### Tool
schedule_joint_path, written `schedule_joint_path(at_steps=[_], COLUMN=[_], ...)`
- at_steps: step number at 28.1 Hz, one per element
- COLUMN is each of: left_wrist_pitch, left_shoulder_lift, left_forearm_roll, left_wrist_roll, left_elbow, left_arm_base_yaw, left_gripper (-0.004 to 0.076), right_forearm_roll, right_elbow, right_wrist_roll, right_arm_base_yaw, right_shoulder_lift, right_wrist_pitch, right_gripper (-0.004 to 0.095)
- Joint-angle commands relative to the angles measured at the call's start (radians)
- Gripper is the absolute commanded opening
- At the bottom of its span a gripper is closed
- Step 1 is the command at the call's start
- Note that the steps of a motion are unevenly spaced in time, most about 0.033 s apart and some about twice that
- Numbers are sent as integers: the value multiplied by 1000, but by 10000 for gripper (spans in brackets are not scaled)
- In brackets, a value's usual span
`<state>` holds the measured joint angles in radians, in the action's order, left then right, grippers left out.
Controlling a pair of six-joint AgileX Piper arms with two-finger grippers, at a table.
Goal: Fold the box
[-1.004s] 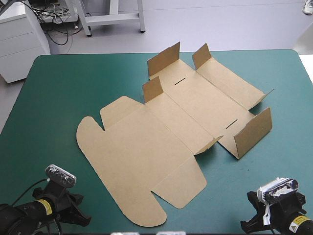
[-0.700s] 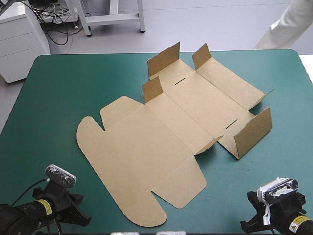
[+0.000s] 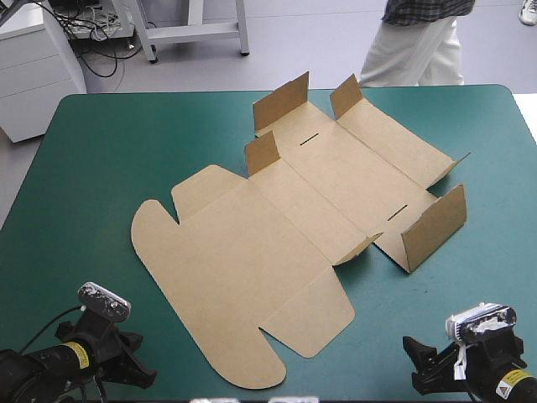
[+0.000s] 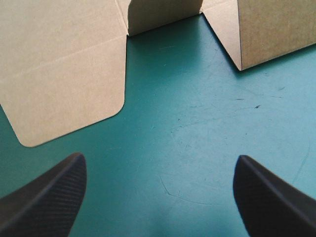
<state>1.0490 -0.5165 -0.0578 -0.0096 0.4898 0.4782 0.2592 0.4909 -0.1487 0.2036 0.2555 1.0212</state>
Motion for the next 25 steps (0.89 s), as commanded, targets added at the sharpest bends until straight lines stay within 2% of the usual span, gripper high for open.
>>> schedule_joint_path(at_steps=[1,3,4,9,14,17,22,25], left_wrist_pitch=[-40,-40,-40,-40,-33,-33,-47,-50], left_shoulder_lift=[-4,-4,-4,-4,-4,-4,-4,-4], left_forearm_roll=[-5,-5,-5,-5,-22,-40,-32,-32], left_wrist_roll=[-9,-9,-9,-9,-9,-9,-9,-9], left_elbow=[21,21,21,21,21,21,21,21], left_arm_base_yaw=[6,6,6,6,6,6,6,6], left_gripper=[-32,-32,-32,-32,-32,-32,-32,-32], right_forearm_roll=[47,78,88,136,183,242,252,259], right_elbow=[23,23,23,23,23,23,23,23], right_wrist_roll=[165,316,344,384,527,550,547,547], right_arm_base_yaw=[-1,-1,-1,-1,-1,-1,-1,-1], right_shoulder_lift=[11,11,11,11,43,83,181,262], right_wrist_pitch=[-79,-89,-90,-132,-201,-252,-393,-411], right_gripper=[829,829,829,829,829,829,829,829])
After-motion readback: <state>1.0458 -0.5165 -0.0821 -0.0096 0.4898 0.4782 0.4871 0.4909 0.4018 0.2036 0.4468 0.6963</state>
